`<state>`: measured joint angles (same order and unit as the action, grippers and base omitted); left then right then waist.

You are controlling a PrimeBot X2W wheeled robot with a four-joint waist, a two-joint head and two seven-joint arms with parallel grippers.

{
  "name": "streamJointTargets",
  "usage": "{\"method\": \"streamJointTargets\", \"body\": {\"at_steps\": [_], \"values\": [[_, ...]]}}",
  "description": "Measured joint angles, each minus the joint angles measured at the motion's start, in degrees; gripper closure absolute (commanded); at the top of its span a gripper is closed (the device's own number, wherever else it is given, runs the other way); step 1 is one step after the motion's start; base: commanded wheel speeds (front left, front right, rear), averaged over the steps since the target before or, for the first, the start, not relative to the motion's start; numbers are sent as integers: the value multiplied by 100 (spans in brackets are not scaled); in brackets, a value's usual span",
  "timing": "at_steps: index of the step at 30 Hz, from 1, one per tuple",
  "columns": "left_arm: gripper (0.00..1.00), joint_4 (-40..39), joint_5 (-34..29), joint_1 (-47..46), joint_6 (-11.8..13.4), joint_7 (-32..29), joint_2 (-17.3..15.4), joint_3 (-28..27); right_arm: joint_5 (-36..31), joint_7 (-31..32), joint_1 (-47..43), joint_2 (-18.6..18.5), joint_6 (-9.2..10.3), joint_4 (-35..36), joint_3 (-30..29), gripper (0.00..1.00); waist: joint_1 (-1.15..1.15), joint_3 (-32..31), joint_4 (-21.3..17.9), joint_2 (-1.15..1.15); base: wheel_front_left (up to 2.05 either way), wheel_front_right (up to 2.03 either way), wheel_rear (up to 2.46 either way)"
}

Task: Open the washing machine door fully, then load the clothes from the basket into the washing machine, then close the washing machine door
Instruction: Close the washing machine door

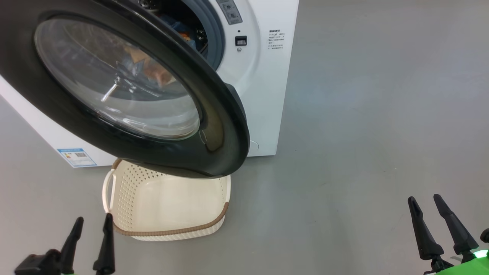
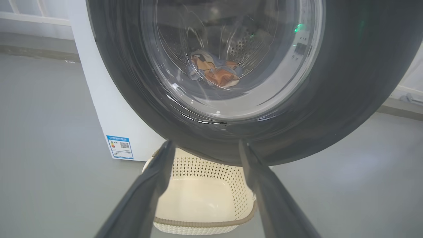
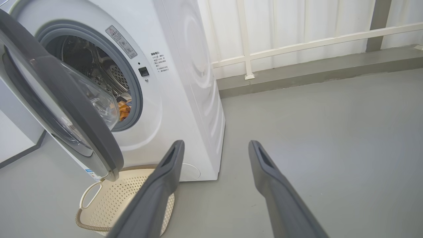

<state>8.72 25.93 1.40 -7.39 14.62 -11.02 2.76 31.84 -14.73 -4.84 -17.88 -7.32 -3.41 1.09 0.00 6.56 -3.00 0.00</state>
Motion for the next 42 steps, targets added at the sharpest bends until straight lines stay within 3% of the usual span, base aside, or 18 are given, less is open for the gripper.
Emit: {"method": "streamJointTargets", "body": {"at_steps": [6,19,20,21,23,25,42], "values": [[0,-96,-823,136,-1,0,312,-279,0,0,6,25,0,-9,14,0,0,-11,17,0,0,0,0],[0,-103,-1007,247,-1,0,595,-369,11,0,40,66,0,-30,171,0,0,-40,90,0,0,0,0],[0,-111,-1007,244,-1,0,613,-369,29,0,76,81,0,-27,188,8,0,-37,103,0,0,0,0],[0,-115,-1007,244,-1,0,623,-367,57,0,145,101,0,-29,194,34,0,-32,116,0,0,0,0],[0,-119,-1007,235,-1,0,630,-353,67,0,330,111,0,-20,236,73,1,-25,145,0,0,0,0],[0,-130,-1007,222,-1,0,635,-341,78,0,531,111,0,-13,338,97,0,-26,181,0,0,0,0],[0,-316,-1009,175,-1,0,667,-92,102,-1,2387,122,0,795,1310,100,1,-64,734,0,0,0,0]]}}
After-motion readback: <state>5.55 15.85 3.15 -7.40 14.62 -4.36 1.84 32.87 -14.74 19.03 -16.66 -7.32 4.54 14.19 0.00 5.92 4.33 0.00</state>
